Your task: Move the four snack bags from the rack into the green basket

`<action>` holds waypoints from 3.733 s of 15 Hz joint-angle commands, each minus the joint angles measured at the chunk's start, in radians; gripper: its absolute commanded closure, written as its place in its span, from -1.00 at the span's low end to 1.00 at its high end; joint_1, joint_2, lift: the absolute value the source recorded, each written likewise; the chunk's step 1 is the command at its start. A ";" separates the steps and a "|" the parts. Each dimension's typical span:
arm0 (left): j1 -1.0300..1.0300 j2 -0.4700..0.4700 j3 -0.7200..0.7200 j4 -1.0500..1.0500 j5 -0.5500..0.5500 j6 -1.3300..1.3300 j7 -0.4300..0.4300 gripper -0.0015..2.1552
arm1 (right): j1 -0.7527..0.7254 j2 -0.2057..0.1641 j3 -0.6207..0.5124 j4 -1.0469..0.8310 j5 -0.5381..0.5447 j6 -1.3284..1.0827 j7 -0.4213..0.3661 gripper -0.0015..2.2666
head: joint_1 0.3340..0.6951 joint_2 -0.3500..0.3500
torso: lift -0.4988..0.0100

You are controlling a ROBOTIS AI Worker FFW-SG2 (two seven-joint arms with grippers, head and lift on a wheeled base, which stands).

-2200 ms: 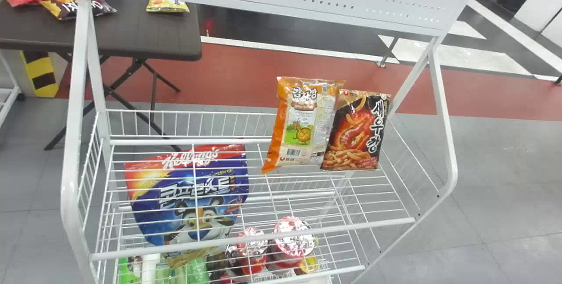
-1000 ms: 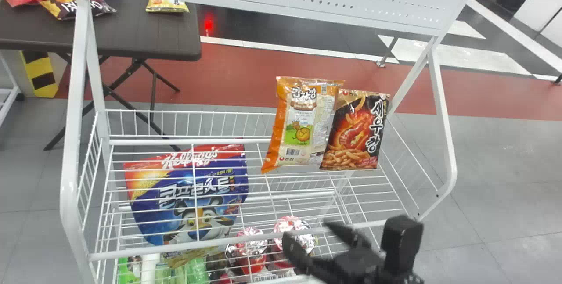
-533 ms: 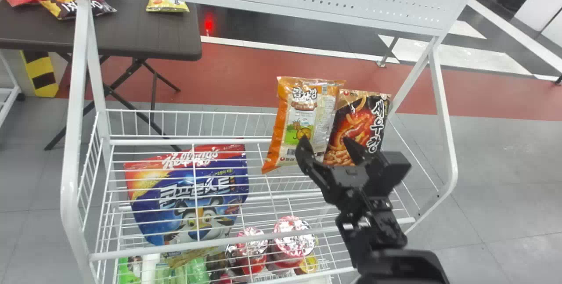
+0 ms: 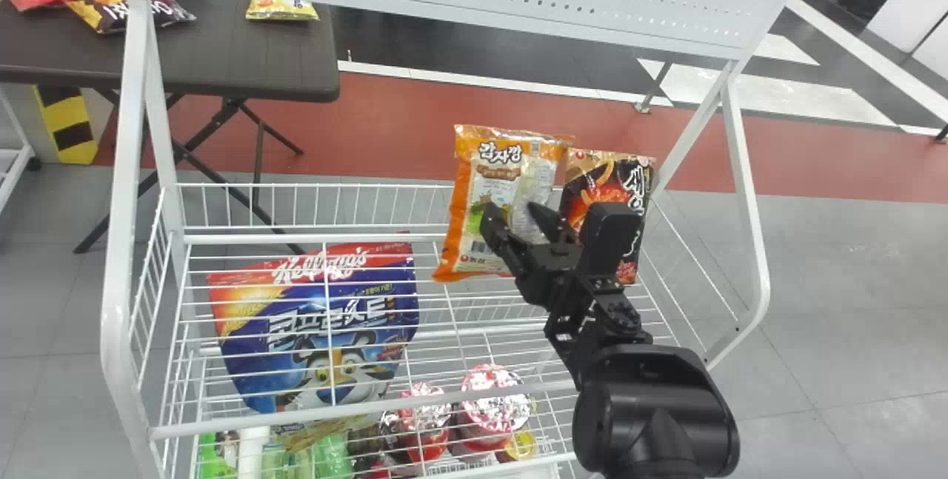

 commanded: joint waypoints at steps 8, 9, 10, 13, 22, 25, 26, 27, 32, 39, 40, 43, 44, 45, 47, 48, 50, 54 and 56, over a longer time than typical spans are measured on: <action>0.000 0.000 -0.002 -0.003 -0.001 0.002 0.001 0.69 | 0.123 0.001 -0.004 -0.186 -0.025 0.020 0.157 0.91 | 1.00 -1.00 | 0.96; 0.000 0.000 -0.003 -0.004 -0.001 0.002 0.001 0.69 | 0.162 -0.001 -0.006 -0.252 -0.046 0.054 0.170 0.91 | 1.00 -1.00 | 0.96; 0.003 0.000 -0.002 -0.006 -0.001 0.002 0.001 0.69 | 0.205 0.001 -0.002 -0.330 -0.060 0.091 0.175 0.91 | 1.00 -1.00 | 0.96; 0.007 0.003 0.000 -0.007 0.001 -0.001 -0.003 0.69 | 0.414 0.001 -0.016 -0.629 -0.089 0.324 0.198 0.91 | 1.00 -1.00 | 0.96; 0.007 0.000 0.000 -0.007 0.001 -0.007 0.006 0.69 | 0.804 0.016 -0.139 -0.919 -0.189 0.953 0.347 0.91 | 1.00 -1.00 | 0.96; 0.009 0.000 0.003 -0.007 0.003 -0.007 0.004 0.69 | 0.810 -0.002 -0.094 -0.839 -0.138 1.039 0.352 0.91 | 1.00 -1.00 | 0.96; 0.009 0.000 0.003 -0.007 0.003 -0.007 0.003 0.69 | 0.810 -0.011 -0.068 -0.815 -0.124 1.051 0.362 0.91 | 1.00 -1.00 | 0.96; 0.009 0.000 0.003 -0.007 0.003 -0.007 0.004 0.69 | 0.813 -0.025 -0.029 -0.793 -0.104 1.057 0.362 0.91 | 1.00 -1.00 | 0.96; 0.010 0.000 0.001 -0.007 0.003 -0.010 0.006 0.69 | 0.811 -0.051 0.123 -0.710 -0.035 0.987 0.359 0.91 | 1.00 -1.00 | 0.96; 0.019 0.001 0.003 -0.015 0.003 -0.019 0.001 0.69 | 0.776 -0.068 0.139 -0.626 0.064 0.855 0.279 0.91 | 1.00 -1.00 | 0.96; 0.019 0.001 0.003 -0.015 0.003 -0.019 0.001 0.69 | 0.778 -0.067 0.137 -0.621 0.064 0.833 0.279 0.88 | 1.00 -1.00 | 0.96; 0.021 0.001 0.003 -0.018 0.001 -0.019 0.004 0.69 | 0.805 -0.065 0.102 -0.652 0.011 0.778 0.305 -0.98 | 1.00 -1.00 | 0.96; 0.023 0.001 0.003 -0.018 0.001 -0.019 0.004 0.69 | 0.811 -0.059 0.079 -0.672 -0.006 0.766 0.312 -1.00 | 1.00 -1.00 | 0.96; 0.023 0.001 0.003 -0.018 0.001 -0.019 0.004 0.69 | 0.813 -0.051 0.053 -0.687 -0.035 0.747 0.316 -1.00 | 1.00 -1.00 | 0.96; 0.024 0.001 0.005 -0.020 0.001 -0.019 0.003 0.69 | 0.811 -0.030 0.008 -0.694 -0.081 0.655 0.321 -0.95 | 1.00 -1.00 | 0.96; 0.026 0.003 0.003 -0.023 0.001 -0.019 0.003 0.69 | 0.808 -0.014 -0.016 -0.684 -0.108 0.508 0.310 -0.95 | 1.00 -1.00 | 0.96; 0.030 0.003 0.001 -0.030 -0.002 -0.019 0.004 0.69 | 0.752 0.015 -0.065 -0.649 -0.126 0.241 0.252 -0.95 | 1.00 -1.00 | 0.96; 0.041 0.003 -0.003 -0.035 -0.008 -0.019 0.004 0.69 | 0.452 0.025 -0.185 -0.466 -0.120 0.134 0.144 -0.95 | 1.00 -1.00 | 0.96; 0.043 0.003 -0.006 -0.035 -0.010 -0.019 0.004 0.69 | 0.287 0.024 -0.231 -0.319 -0.083 0.072 0.118 -0.95 | 1.00 -1.00 | 0.96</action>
